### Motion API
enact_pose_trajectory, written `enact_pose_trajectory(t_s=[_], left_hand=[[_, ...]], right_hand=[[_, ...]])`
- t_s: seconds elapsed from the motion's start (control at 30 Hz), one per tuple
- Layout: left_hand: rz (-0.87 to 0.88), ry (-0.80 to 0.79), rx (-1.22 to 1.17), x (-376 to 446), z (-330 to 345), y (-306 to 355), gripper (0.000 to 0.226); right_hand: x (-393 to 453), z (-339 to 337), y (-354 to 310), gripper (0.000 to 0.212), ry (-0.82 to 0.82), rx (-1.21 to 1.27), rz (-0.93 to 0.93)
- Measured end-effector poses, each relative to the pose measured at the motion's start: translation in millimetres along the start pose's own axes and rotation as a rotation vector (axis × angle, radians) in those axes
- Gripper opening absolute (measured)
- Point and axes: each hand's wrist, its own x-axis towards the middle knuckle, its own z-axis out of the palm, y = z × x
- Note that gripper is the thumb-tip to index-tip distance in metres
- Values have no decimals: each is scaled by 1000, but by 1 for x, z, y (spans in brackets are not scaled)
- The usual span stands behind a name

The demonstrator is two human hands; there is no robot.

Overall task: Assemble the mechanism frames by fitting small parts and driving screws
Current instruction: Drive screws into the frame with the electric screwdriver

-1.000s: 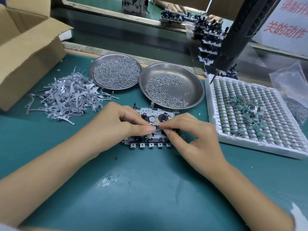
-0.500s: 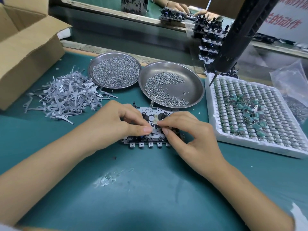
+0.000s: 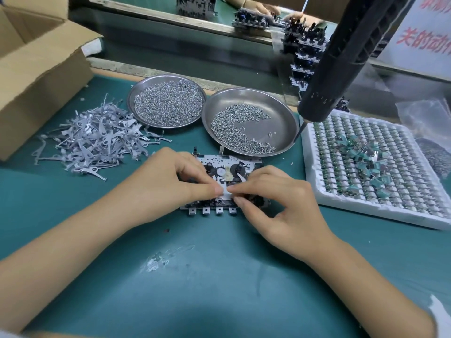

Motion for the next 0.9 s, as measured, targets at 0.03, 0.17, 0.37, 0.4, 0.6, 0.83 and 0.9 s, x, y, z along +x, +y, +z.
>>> enact_pose_trajectory(t_s=[0.03, 0.17, 0.37, 0.4, 0.6, 0.83, 0.9], left_hand=[[2, -3, -3, 0, 0, 0, 5], [25, -2, 17, -1, -1, -1, 6], [70, 58, 42, -2, 0, -3, 8], [73, 51, 35, -2, 0, -3, 9], [61, 13, -27, -1, 0, -2, 10], [57, -6, -38, 0, 0, -1, 10], [58, 3, -27, 0, 0, -1, 10]], right_hand=[[0, 0, 0, 17, -8, 7, 4], [-1, 3, 0, 16, 3, -25, 11], [-6, 11, -1, 9, 76, -87, 57], [-6, 13, -1, 7, 91, -113, 34], [-9, 21, -4, 6, 174, -168, 23], [-8, 22, -6, 4, 162, -145, 91], [-6, 17, -5, 3, 147, -69, 123]])
